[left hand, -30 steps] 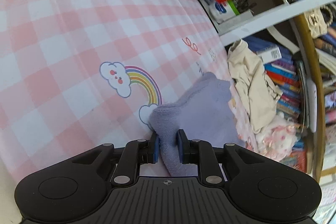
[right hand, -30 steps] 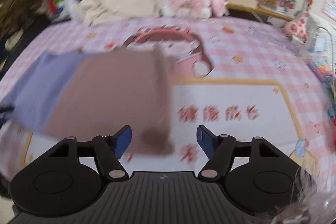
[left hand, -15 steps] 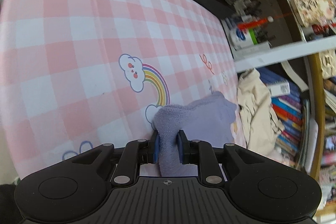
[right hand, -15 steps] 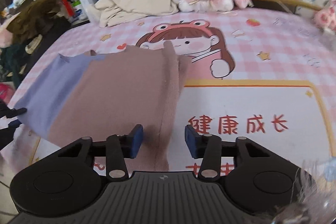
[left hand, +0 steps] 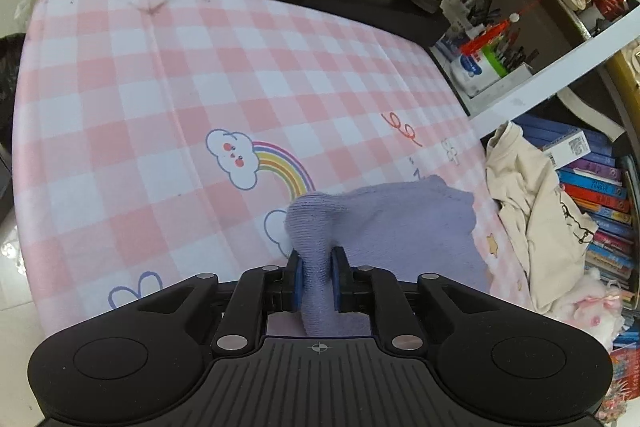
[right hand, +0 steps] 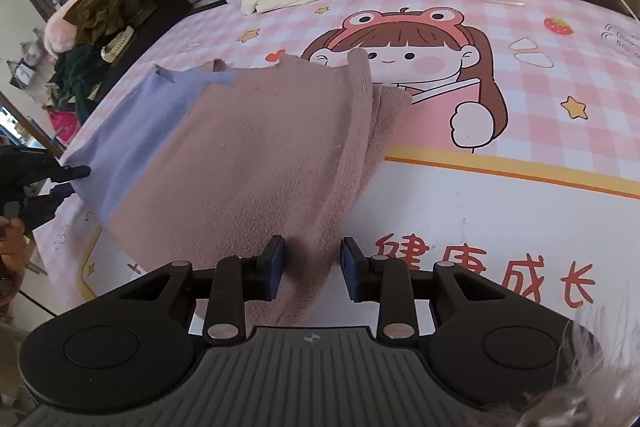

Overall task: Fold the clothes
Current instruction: 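Lift the lavender edge with the left gripper and lay it over the mauve half, then open the left gripper and press the folded sweater flat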

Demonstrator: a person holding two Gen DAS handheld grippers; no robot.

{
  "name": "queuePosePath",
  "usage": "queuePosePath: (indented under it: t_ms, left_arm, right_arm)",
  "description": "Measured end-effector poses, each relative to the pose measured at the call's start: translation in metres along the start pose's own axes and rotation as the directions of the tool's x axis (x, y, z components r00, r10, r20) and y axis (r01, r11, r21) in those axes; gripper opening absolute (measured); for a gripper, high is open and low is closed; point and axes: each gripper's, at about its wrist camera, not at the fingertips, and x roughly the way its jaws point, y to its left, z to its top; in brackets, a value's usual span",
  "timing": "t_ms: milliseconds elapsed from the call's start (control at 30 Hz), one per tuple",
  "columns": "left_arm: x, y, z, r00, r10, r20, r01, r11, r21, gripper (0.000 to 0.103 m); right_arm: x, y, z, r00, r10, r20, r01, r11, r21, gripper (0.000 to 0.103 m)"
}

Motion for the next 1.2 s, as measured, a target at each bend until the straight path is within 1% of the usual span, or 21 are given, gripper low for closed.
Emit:
queuePosePath:
  t_ms: [133,233,300,333,400,467,500,567,600,667,700,733,767,800,867,900,967,1000,1100,1133,1200]
  left_arm:
    - [-0.015,-0.01,-0.002,0.998,-0.042,0.044,0.041,0.999,0.036,0.008]
    - [-0.036,-0.036,-0.005,0.991,-0.109,0.08,0.096,0.984,0.149,0.007]
    - [-0.053,-0.06,-0.012,0.983,-0.164,0.088,0.139,0.96,0.243,0.007]
    - [-0.063,-0.074,-0.017,0.977,-0.194,0.087,0.161,0.943,0.292,0.007]
    - [-0.083,-0.104,-0.032,0.967,-0.241,0.079,0.19,0.895,0.404,0.007]
    - [-0.1,-0.132,-0.053,0.958,-0.279,0.058,0.212,0.833,0.512,0.007]
    - [-0.11,-0.146,-0.067,0.954,-0.295,0.043,0.22,0.793,0.568,0.008]
    - [-0.129,-0.17,-0.104,0.954,-0.3,0.008,0.212,0.691,0.691,0.008]
    - [-0.135,-0.178,-0.126,0.958,-0.285,-0.018,0.202,0.633,0.747,0.008]
    - [-0.136,-0.189,-0.171,0.971,-0.221,-0.096,0.198,0.503,0.841,0.012]
    - [-0.128,-0.189,-0.191,0.977,-0.175,-0.125,0.193,0.453,0.87,0.016]
    - [-0.119,-0.189,-0.212,0.98,-0.126,-0.152,0.19,0.401,0.896,0.016]
    - [-0.111,-0.189,-0.232,0.982,-0.076,-0.175,0.19,0.347,0.918,0.018]
    - [-0.103,-0.188,-0.249,0.981,-0.031,-0.192,0.192,0.304,0.933,0.021]
    - [-0.091,-0.185,-0.264,0.978,0.008,-0.208,0.196,0.29,0.937,0.033]
    - [-0.09,-0.184,-0.266,0.977,0.005,-0.214,0.204,0.291,0.935,0.039]
    - [-0.089,-0.183,-0.268,0.974,-0.003,-0.229,0.219,0.295,0.93,0.048]
    - [-0.09,-0.182,-0.266,0.971,-0.015,-0.237,0.23,0.307,0.923,0.053]
    - [-0.09,-0.179,-0.261,0.964,-0.037,-0.263,0.258,0.362,0.896,0.056]
    - [-0.092,-0.179,-0.258,0.961,-0.051,-0.272,0.27,0.383,0.883,0.056]
    - [-0.098,-0.175,-0.252,0.949,-0.098,-0.298,0.311,0.424,0.851,0.057]
  right_arm:
    - [0.001,-0.001,0.001,1.0,0.017,-0.006,-0.017,0.999,-0.033,0.029]
    - [0.002,-0.003,0.004,0.999,0.031,-0.014,-0.032,0.998,-0.049,0.028]
    - [0.002,-0.004,0.005,0.999,0.04,-0.02,-0.042,0.997,-0.06,0.028]
    - [0.003,-0.005,0.006,0.999,0.045,-0.023,-0.046,0.997,-0.065,0.028]
    - [0.004,-0.005,0.006,0.998,0.054,-0.017,-0.055,0.996,-0.077,0.029]
    - [0.005,-0.005,0.006,0.998,0.059,-0.015,-0.06,0.994,-0.094,0.029]
    - [0.005,-0.005,0.007,0.998,0.061,-0.017,-0.062,0.993,-0.099,0.029]
    - [0.005,-0.007,0.008,0.997,0.073,-0.021,-0.075,0.992,-0.099,0.029]
    - [0.006,-0.008,0.009,0.997,0.081,-0.022,-0.082,0.992,-0.099,0.029]
    - [0.007,-0.012,0.011,0.994,0.109,-0.016,-0.11,0.992,-0.07,0.033]
    - [0.008,-0.014,0.012,0.992,0.124,-0.012,-0.125,0.991,-0.052,0.034]
    - [0.009,-0.017,0.014,0.99,0.14,-0.016,-0.141,0.99,-0.031,0.037]
    - [0.01,-0.019,0.016,0.987,0.157,-0.023,-0.157,0.987,-0.007,0.039]
    - [0.008,-0.024,0.017,0.986,0.166,-0.025,-0.165,0.986,0.015,0.036]
    - [0.002,-0.036,0.017,0.984,0.174,-0.023,-0.172,0.983,0.058,0.044]
    - [-0.001,-0.042,0.017,0.984,0.178,-0.022,-0.176,0.981,0.079,0.047]
    - [-0.007,-0.054,0.017,0.982,0.186,-0.02,-0.182,0.976,0.122,0.048]
    - [-0.01,-0.06,0.017,0.982,0.19,-0.019,-0.186,0.972,0.144,0.049]
    - [-0.021,-0.071,0.012,0.979,0.206,-0.005,-0.201,0.961,0.188,0.053]
    - [-0.025,-0.073,0.01,0.977,0.214,0.001,-0.21,0.958,0.198,0.058]
    - [-0.034,-0.073,0.008,0.974,0.224,0.018,-0.223,0.952,0.209,0.062]
